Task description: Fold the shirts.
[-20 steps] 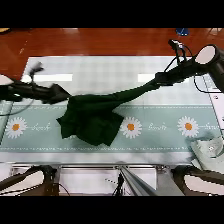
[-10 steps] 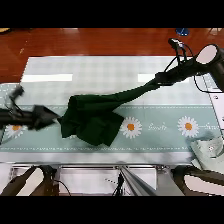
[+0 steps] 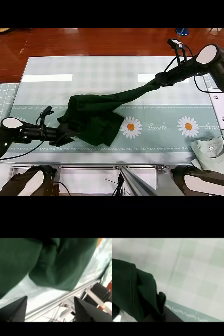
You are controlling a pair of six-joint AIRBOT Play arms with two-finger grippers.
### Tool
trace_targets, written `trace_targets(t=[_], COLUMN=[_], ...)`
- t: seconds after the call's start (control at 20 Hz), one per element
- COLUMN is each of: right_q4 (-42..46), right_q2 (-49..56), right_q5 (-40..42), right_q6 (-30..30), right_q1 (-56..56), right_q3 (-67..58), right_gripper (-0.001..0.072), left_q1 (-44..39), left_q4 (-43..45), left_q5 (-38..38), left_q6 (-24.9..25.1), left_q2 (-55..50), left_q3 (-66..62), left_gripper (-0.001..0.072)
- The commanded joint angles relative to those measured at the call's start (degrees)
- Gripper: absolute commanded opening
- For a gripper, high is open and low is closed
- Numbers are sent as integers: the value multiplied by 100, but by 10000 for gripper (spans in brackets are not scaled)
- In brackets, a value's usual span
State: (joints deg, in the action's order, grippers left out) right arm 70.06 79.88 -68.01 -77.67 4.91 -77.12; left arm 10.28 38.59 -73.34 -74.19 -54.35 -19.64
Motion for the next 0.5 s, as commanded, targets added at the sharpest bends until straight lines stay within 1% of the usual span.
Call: trace_targets(t=[0.0, 0.1, 0.15, 0.2, 0.25, 0.3, 0.35, 0.4, 0.45], right_q4=[0, 0, -2, 0, 0, 2, 2, 2, 2], right_q2=[-4, -4, -4, -4, -4, -4, -4, -4, -4], right_q5=[-20, -20, -20, -22, -24, -33, -42, -55, -61], right_q6=[24, 24, 24, 24, 24, 24, 24, 24, 24], right_q1=[2, 2, 2, 2, 2, 2, 2, 2, 2], right_q3=[-2, -2, -2, -2, -2, -2, -2, -2, -2], right_gripper=[24, 24, 25, 24, 24, 24, 24, 24, 24], left_q1=[-286, -446, -525, -579, -601, -601, -601, -601, -601], left_q4=[-229, -269, -380, -542, -739, -911, -1106, -1241, -1325], left_q5=[411, 693, 903, 1097, 1239, 1250, 1198, 1051, 837], left_q6=[26, 61, 63, 63, 68, 203, 439, 621, 756], left_q2=[-330, -555, -640, -708, -756, -772, -765, -761, -756], left_q3=[79, 79, 79, 76, 76, 66, 35, -26, -127], left_gripper=[678, 676, 656, 652, 542, 278, 117, 59, 25])
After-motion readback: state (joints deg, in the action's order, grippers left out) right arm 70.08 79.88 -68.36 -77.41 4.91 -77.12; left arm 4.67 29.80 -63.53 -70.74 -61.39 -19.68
